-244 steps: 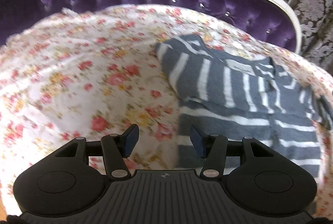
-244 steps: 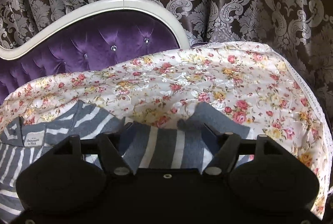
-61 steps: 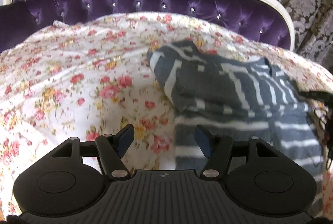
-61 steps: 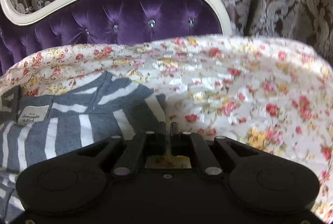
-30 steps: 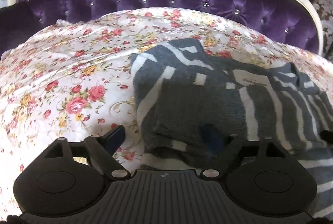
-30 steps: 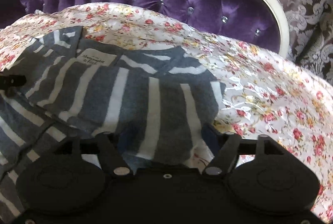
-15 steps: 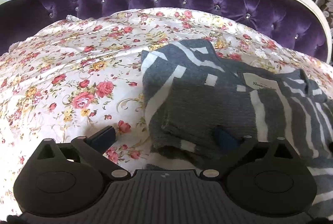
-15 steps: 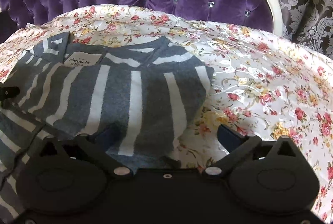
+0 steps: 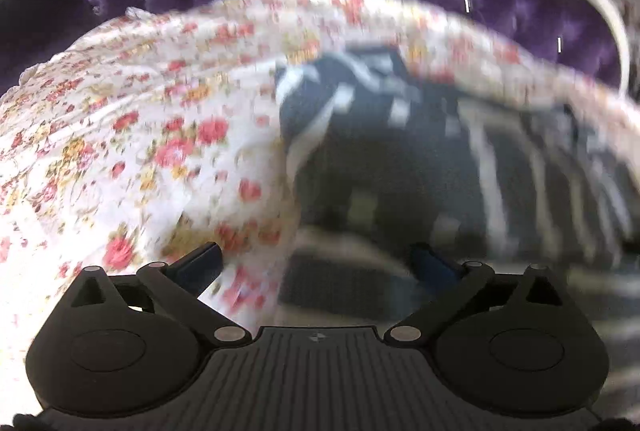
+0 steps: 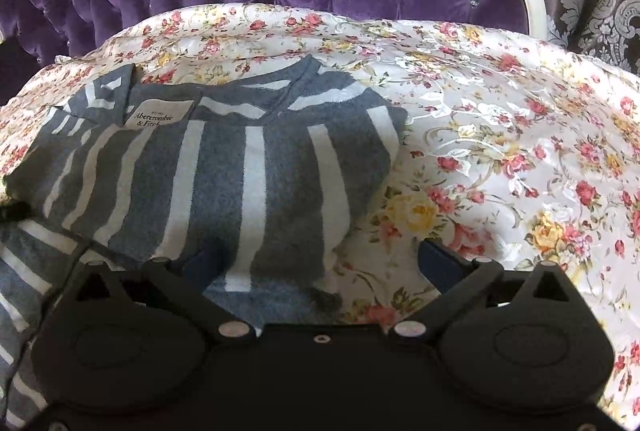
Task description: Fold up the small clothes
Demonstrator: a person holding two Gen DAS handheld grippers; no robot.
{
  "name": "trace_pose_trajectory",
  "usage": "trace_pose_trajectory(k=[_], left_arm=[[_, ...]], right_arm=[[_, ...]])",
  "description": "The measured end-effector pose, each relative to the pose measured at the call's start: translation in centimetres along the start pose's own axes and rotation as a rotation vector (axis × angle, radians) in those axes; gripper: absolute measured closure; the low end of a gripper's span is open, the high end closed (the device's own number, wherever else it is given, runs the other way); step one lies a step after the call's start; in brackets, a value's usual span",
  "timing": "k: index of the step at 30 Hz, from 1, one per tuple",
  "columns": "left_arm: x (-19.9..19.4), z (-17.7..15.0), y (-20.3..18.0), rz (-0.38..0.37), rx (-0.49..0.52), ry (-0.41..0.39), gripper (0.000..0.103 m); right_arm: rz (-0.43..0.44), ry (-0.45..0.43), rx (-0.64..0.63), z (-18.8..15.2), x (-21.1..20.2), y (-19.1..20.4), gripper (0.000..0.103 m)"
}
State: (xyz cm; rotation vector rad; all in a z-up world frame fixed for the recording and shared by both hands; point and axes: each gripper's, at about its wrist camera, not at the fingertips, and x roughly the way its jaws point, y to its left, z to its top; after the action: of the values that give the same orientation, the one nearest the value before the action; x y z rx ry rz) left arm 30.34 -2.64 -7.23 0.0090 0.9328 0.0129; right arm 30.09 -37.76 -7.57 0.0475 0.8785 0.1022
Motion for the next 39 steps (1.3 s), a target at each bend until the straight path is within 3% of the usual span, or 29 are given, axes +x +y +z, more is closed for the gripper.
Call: trace_pose_trajectory(k=[3, 6, 11, 21, 28, 31, 36, 39], left_arm=[[-1.3, -0.1, 0.5, -0.015, 0.021, -0.013, 0.018], [-2.8, 0.8, 0.8, -0.036, -0.015, -0.048, 0.018], [-3.8, 3.6, -1.3, -0.073, 0.007, -0.109, 0.018], [1.4, 5.1, -7.9, -0.079, 0.137, -0.067, 0.018], [4.4, 5.9, -10.5, 0.017, 0.18, -0.069, 0.013], [3.9, 6.4, -10.5, 0.015, 0.167, -0.058, 0.019], [1.5, 6.4, -11.2, -0.01, 0.181, -0.18, 0.02], [3.0, 6.1, -12.8, -0.025, 0.226, -0.12, 0.02]], right_arm=[[-0.004, 0.004, 0.008, 0.0, -0.3, -0.2, 0.001], [0.004, -0.006, 0.041, 0.2, -0.9, -1.0, 0.001], [-0.013, -0.075, 0.137, 0.9, -2.1, -2.9, 0.001], [0.034, -0.225, 0.371, 1.3, -4.4, -6.8, 0.001], [0.043, -0.262, 0.398, 1.5, -5.2, -7.4, 0.001], [0.054, -0.278, 0.405, 1.6, -5.5, -7.4, 0.001], [0.063, -0.301, 0.446, 1.5, -5.8, -8.0, 0.0], [0.066, -0.312, 0.465, 1.3, -6.0, -8.2, 0.0]])
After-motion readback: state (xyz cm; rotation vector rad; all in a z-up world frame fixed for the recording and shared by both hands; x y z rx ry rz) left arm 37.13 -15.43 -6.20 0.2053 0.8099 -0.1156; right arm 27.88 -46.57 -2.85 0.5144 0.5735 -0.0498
